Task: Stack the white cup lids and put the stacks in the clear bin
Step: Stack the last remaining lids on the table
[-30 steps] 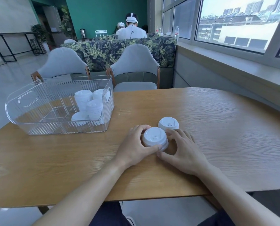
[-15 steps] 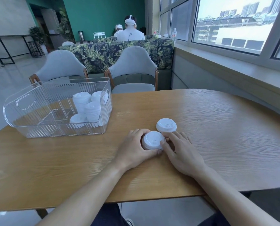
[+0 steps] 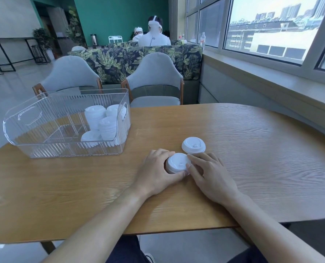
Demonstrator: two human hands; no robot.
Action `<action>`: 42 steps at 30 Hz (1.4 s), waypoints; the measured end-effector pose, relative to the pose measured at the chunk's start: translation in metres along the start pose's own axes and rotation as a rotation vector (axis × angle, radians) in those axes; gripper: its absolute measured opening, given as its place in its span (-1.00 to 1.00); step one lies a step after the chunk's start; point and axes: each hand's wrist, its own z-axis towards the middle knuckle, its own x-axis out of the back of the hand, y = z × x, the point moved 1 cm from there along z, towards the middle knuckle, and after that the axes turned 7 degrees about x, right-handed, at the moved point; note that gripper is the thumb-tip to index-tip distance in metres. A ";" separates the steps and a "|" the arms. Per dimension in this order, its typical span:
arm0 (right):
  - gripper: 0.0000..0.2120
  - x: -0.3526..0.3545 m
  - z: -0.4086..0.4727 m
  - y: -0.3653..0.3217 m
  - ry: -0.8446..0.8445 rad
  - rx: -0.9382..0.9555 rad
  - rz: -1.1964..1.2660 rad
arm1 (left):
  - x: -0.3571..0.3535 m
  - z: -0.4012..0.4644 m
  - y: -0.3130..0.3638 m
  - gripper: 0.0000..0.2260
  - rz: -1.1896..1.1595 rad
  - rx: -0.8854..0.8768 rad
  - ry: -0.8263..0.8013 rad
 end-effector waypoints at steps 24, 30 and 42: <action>-0.68 0.006 0.007 0.016 0.164 -0.161 0.170 | 0.001 0.003 -0.004 -0.44 -0.070 0.086 0.076; -0.56 0.016 0.016 0.038 0.144 -0.239 0.165 | -0.006 0.019 -0.005 -0.29 -0.201 0.126 0.134; -0.75 0.015 0.038 0.060 0.147 -0.228 0.241 | -0.036 0.066 0.028 -0.32 -0.187 0.103 0.147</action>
